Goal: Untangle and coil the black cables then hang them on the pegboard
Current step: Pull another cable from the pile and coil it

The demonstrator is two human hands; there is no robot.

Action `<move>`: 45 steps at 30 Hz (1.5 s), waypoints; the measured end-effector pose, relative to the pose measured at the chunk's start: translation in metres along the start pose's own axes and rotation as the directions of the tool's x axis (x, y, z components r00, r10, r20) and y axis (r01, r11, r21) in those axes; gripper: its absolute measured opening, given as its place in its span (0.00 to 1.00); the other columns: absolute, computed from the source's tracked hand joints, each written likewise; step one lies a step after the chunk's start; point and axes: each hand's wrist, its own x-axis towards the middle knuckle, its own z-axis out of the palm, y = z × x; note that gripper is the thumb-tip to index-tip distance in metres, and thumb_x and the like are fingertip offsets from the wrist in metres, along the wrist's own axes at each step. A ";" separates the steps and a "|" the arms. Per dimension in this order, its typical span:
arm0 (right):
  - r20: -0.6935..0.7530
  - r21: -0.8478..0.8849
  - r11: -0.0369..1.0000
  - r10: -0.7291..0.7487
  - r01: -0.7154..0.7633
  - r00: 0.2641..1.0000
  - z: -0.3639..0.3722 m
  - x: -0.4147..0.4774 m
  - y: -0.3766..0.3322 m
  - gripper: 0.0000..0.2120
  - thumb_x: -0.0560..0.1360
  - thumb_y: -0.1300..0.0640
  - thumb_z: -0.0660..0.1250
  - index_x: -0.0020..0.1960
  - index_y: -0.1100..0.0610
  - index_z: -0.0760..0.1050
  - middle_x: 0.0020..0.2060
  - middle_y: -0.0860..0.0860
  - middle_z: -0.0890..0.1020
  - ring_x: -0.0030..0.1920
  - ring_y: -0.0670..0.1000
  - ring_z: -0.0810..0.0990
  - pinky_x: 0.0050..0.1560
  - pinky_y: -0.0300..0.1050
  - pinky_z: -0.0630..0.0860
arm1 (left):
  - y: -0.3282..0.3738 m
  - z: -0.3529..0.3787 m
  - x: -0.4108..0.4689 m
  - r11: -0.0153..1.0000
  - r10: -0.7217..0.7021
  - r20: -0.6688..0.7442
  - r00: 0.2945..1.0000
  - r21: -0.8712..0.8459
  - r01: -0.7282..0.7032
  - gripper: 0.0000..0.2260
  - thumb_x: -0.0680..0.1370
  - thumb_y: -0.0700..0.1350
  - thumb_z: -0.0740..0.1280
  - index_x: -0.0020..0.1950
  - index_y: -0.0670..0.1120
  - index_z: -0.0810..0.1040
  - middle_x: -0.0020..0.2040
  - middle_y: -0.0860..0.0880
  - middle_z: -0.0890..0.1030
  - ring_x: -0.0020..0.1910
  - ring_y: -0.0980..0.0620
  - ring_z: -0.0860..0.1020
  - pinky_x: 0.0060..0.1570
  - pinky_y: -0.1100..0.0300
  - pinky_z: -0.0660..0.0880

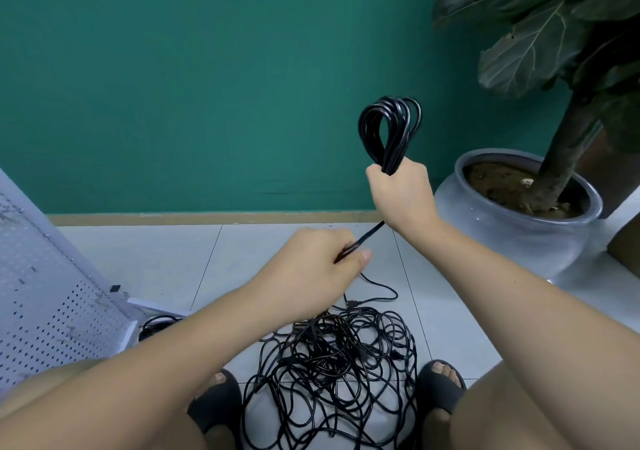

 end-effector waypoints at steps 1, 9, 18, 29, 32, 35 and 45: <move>-0.016 0.005 1.000 0.001 -0.001 1.000 -0.001 0.001 -0.002 0.16 0.76 0.54 0.61 0.36 0.52 0.55 0.29 0.49 0.65 0.31 0.53 0.60 0.33 0.48 0.60 | 0.001 -0.004 0.000 0.998 -0.017 -0.004 1.000 -0.060 0.017 0.17 0.85 0.54 0.66 0.39 0.47 0.75 0.27 0.55 0.73 0.29 0.56 0.74 0.33 0.58 0.69; -0.085 0.079 0.996 0.054 -0.047 0.995 -0.017 0.014 -0.002 0.18 0.76 0.54 0.63 0.35 0.51 0.54 0.29 0.47 0.63 0.32 0.52 0.58 0.35 0.48 0.60 | -0.027 -0.025 -0.002 0.928 -0.207 0.282 0.937 -0.246 0.280 0.13 0.86 0.55 0.64 0.48 0.49 0.78 0.45 0.52 0.89 0.46 0.48 0.80 0.64 0.35 0.76; 0.294 -0.058 0.997 -0.027 0.046 0.955 -0.019 0.006 0.014 0.20 0.83 0.30 0.60 0.40 0.42 0.68 0.39 0.40 0.75 0.40 0.40 0.73 0.44 0.39 0.69 | -0.042 -0.039 0.001 0.987 0.155 -0.168 0.973 0.061 -0.146 0.07 0.86 0.46 0.68 0.57 0.54 0.86 0.40 0.58 0.82 0.43 0.58 0.79 0.44 0.66 0.72; 0.684 0.351 0.905 -0.072 -0.240 0.726 0.000 -0.055 -0.023 0.41 0.74 0.20 0.49 0.48 0.57 0.75 0.37 0.56 0.74 0.32 0.54 0.72 0.31 0.45 0.72 | -0.017 -0.059 0.013 0.925 0.379 -0.588 0.715 0.236 -0.297 0.04 0.84 0.41 0.70 0.53 0.44 0.85 0.45 0.51 0.83 0.44 0.54 0.78 0.48 0.65 0.72; 0.758 0.409 0.842 -0.099 -0.352 0.644 -0.011 -0.058 -0.030 0.44 0.73 0.18 0.46 0.49 0.59 0.73 0.34 0.56 0.72 0.29 0.54 0.69 0.29 0.43 0.69 | -0.013 -0.065 0.016 0.928 0.371 -0.654 0.659 0.230 -0.293 0.05 0.83 0.44 0.73 0.52 0.44 0.87 0.46 0.50 0.81 0.44 0.56 0.78 0.47 0.68 0.71; 0.842 0.371 0.860 -0.151 -0.351 0.518 -0.024 -0.060 -0.028 0.44 0.75 0.17 0.47 0.49 0.59 0.72 0.34 0.56 0.70 0.28 0.54 0.67 0.28 0.43 0.68 | -0.010 -0.070 0.018 0.931 0.356 -0.694 0.626 0.210 -0.298 0.08 0.81 0.48 0.76 0.48 0.44 0.87 0.45 0.50 0.80 0.41 0.54 0.77 0.43 0.66 0.70; 0.713 0.128 0.977 -0.210 0.171 0.669 -0.032 -0.065 -0.023 0.18 0.81 0.44 0.64 0.41 0.57 0.71 0.31 0.51 0.75 0.29 0.52 0.72 0.34 0.50 0.71 | -0.009 -0.060 0.028 0.971 0.101 -0.631 0.769 -0.107 -0.215 0.14 0.72 0.57 0.82 0.44 0.51 0.82 0.43 0.53 0.80 0.44 0.52 0.78 0.43 0.61 0.73</move>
